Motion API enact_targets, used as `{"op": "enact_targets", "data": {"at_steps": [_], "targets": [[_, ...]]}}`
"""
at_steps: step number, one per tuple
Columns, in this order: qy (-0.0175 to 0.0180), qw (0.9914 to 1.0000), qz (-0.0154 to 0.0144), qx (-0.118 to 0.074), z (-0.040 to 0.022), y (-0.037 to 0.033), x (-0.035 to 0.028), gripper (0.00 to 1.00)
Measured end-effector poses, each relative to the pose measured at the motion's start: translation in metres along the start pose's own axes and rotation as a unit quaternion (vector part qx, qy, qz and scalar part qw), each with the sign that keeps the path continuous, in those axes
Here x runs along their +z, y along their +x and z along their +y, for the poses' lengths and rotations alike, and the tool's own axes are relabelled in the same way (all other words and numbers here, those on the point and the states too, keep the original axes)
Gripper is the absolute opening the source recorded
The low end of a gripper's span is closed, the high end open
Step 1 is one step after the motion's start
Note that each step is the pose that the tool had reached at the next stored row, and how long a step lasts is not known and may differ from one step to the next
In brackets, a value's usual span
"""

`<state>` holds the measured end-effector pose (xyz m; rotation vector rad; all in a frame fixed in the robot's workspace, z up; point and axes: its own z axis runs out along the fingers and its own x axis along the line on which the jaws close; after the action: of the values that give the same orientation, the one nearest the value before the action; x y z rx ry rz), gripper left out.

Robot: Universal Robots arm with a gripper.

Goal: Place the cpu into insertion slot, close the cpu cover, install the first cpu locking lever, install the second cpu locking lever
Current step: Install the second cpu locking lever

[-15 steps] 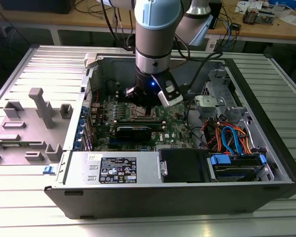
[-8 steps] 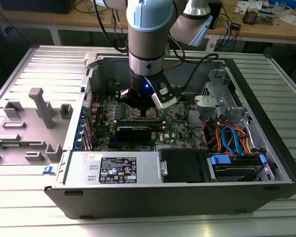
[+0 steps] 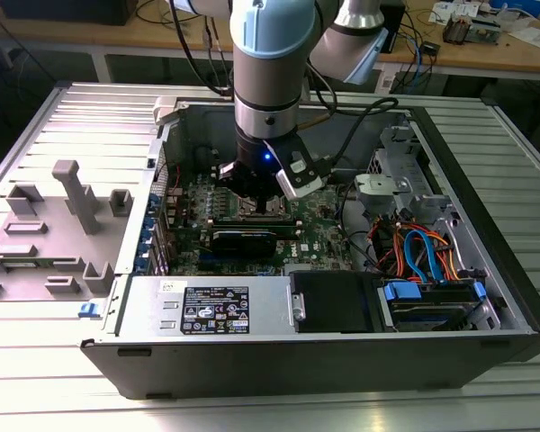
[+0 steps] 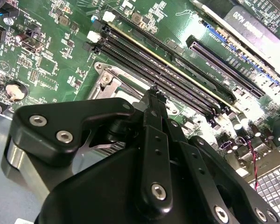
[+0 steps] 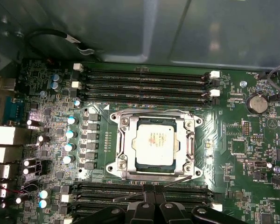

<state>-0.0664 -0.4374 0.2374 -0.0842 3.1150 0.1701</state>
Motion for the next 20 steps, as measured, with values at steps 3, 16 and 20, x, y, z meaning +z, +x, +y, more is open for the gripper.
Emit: {"op": "enact_targets", "data": {"at_steps": [3,16,20], "targets": [[-0.0001,1.0,0.0,0.0,0.0,0.0,0.0,0.11],[-0.005,0.99999,-0.0003,0.0,-0.0063,0.0152,0.0065,0.11],[-0.006,0.99998,-0.0003,0.0,-0.0068,0.0168,0.0094,0.11]]}}
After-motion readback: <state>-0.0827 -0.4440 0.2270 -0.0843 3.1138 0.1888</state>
